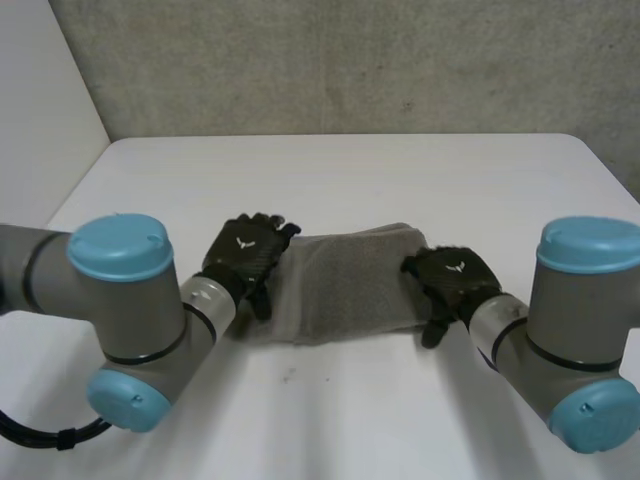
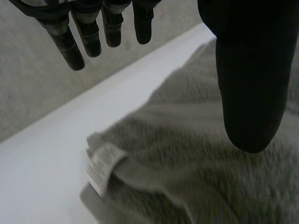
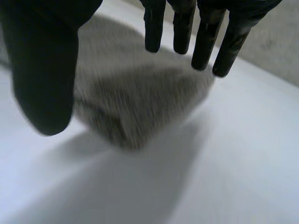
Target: Fold the laundry
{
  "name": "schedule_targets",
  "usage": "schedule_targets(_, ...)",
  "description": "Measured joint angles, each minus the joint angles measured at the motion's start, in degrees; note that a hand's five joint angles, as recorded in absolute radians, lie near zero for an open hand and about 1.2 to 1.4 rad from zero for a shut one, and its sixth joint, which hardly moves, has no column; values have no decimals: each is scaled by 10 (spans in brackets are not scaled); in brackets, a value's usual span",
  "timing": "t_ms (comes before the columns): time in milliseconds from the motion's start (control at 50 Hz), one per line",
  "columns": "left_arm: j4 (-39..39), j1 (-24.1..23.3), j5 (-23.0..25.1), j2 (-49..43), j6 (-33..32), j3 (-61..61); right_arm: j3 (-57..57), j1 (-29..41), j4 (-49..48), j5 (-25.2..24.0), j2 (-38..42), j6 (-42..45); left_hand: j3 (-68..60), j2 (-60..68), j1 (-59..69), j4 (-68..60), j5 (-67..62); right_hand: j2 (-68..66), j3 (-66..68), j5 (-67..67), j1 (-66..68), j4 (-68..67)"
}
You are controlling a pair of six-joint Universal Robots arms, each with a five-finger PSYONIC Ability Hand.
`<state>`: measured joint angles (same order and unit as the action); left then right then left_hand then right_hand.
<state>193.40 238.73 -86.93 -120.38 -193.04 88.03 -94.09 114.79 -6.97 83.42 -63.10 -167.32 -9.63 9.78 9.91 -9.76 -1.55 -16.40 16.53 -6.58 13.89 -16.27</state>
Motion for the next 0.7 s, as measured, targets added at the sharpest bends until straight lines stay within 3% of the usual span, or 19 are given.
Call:
schedule_targets(20,-1,0,-7,-12,-2,-3,-7,-7,-7,0,6,6,0,0,0,0,0,-9,9,-10,10,-12)
schedule_targets(60,-3,0,-16,-22,-6,-5,-15,-21,-25,2,27,33,0,0,0,0,0,-247,233,-221,205,-235)
schedule_targets(100,-4,1,-21,-22,-10,-3,-14,-26,-34,5,38,53,0,0,0,0,0,-407,395,-375,312,-398)
schedule_targets(140,-4,2,-22,-19,-12,-1,-11,-28,-38,7,43,63,0,0,0,0,0,-407,395,-375,312,-398)
schedule_targets(160,-5,2,-24,-6,-15,6,0,-30,-44,13,50,89,0,0,0,0,0,-486,501,-470,362,-507)
schedule_targets(320,-6,4,-28,66,-14,42,86,-11,-47,37,51,140,0,0,0,0,0,-490,510,-485,381,-518)
schedule_targets(400,-6,9,-38,110,-13,62,154,45,-45,38,54,154,0,0,-1,0,0,-490,510,-489,381,-519)
schedule_targets(500,-6,42,-85,171,-13,95,237,170,-47,26,91,189,0,0,-1,0,0,-490,510,-495,381,-519)
schedule_targets(560,-6,61,-103,191,-13,107,253,210,-46,13,114,207,0,0,-1,0,0,-490,510,-495,388,-519)
schedule_targets(640,-5,91,-112,213,-12,123,263,260,-44,-19,158,234,0,-1,-2,1,0,-490,510,-496,389,-519)
schedule_targets(700,-5,105,-97,219,-11,128,265,279,-43,-31,182,245,0,-1,-2,1,0,-416,444,-437,333,-451)
